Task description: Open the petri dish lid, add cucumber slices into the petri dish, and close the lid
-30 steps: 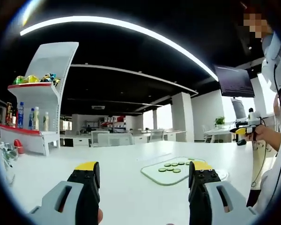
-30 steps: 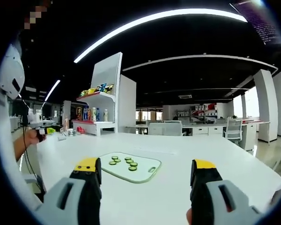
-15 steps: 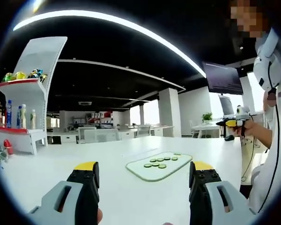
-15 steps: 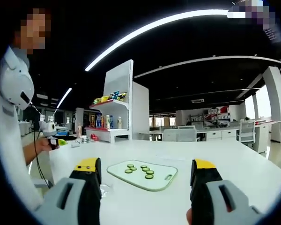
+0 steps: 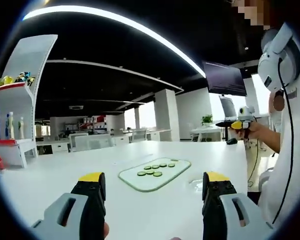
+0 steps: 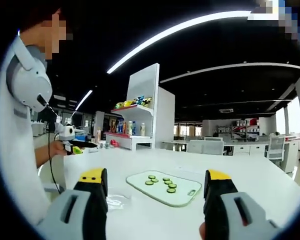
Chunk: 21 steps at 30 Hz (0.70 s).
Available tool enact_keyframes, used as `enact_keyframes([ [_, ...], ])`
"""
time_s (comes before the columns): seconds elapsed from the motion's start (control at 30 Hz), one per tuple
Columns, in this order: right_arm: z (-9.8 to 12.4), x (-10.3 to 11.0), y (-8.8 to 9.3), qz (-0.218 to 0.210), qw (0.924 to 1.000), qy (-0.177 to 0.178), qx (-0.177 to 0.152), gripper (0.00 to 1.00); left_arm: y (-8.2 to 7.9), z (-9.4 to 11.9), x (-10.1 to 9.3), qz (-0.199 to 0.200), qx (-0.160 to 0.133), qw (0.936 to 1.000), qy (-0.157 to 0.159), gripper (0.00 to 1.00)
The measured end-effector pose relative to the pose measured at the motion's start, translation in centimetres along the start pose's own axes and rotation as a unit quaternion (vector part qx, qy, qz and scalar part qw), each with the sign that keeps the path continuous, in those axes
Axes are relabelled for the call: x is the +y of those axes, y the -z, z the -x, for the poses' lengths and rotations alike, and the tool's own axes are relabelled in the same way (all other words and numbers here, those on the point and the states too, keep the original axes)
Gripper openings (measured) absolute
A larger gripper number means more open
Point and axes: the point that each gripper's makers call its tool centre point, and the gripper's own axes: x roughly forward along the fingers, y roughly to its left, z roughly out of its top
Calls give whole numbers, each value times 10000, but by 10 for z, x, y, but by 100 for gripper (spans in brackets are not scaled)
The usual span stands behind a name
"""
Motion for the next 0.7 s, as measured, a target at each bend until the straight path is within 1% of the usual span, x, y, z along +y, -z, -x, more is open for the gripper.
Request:
enact_keyframes([
  [0.1,-4,7,-1,24,9998,-175,0,78,2,-2,-4,-96,97,9999,64,78],
  [0.2,-8,11,-2,22,9995,-317,14,78,4,-3,-6,-82,158,9998,109,78],
  [0.4,-17,21,0,137,9975,-685,130,79,4,-8,-16,-93,223,9991,342,79],
  [0.5,-23,25,5,202,9961,-817,249,78,3,-10,-21,-154,164,9986,483,79],
  [0.57,-25,27,9,216,9947,-954,301,79,3,-14,-23,-80,116,9982,587,79],
  [0.7,-31,31,14,223,9928,-1120,367,79,6,-22,-24,-53,130,9976,684,79],
])
